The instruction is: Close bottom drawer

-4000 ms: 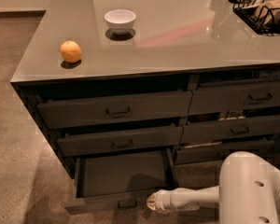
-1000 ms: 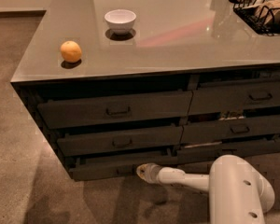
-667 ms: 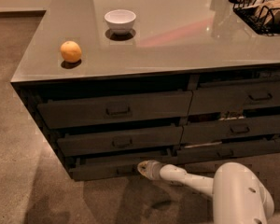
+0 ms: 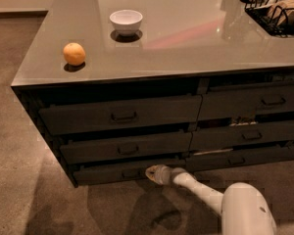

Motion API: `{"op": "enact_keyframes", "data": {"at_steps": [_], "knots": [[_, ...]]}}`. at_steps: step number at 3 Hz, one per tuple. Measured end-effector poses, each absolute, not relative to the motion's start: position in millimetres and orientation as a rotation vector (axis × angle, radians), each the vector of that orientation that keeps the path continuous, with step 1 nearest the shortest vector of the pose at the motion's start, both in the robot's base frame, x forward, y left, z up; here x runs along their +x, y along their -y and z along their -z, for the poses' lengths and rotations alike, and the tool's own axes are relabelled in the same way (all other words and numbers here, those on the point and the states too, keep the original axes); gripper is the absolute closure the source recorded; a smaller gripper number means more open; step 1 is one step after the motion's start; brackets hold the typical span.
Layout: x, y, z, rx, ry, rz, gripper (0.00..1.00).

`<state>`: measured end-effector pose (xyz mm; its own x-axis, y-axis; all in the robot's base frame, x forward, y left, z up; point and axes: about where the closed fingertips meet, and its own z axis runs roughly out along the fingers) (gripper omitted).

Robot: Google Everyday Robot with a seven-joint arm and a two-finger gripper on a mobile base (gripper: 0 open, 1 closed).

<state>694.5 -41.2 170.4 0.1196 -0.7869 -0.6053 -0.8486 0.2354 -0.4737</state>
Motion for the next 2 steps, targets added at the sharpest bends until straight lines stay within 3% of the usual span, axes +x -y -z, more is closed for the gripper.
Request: {"op": "enact_keyframes", "data": {"at_steps": [2], "knots": [[679,65,-165,-1.543,-1.592,-0.138,1.00]]}}
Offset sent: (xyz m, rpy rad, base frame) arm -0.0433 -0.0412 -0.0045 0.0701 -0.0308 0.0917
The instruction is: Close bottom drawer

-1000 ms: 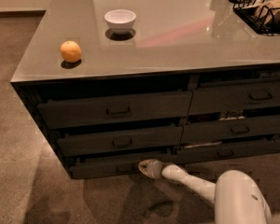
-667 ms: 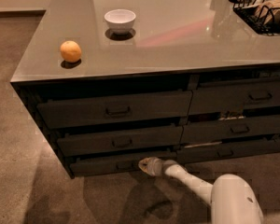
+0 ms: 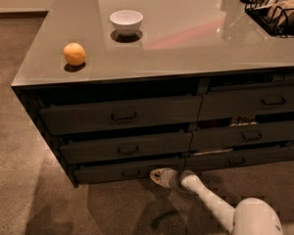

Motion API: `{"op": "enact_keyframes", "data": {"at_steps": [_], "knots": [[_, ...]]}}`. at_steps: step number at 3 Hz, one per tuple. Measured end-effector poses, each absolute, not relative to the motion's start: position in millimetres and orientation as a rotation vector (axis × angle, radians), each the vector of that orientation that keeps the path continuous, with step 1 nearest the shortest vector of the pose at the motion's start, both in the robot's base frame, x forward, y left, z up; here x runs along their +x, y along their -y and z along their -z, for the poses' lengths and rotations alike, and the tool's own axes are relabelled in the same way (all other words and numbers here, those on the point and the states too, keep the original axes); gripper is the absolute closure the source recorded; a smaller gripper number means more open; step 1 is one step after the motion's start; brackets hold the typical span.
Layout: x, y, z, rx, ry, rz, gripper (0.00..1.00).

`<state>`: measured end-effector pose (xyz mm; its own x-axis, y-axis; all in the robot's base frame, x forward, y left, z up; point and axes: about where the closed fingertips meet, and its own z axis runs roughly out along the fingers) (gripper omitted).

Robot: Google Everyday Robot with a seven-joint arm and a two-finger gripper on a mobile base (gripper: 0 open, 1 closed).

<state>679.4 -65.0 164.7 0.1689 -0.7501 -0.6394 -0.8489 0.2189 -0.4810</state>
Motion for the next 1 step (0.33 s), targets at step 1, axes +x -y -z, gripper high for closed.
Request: {"op": "enact_keyframes", "data": {"at_steps": [1], "knots": [[637.4,82.1,-163.9,-1.604,-1.563,-0.164,1.00]]}}
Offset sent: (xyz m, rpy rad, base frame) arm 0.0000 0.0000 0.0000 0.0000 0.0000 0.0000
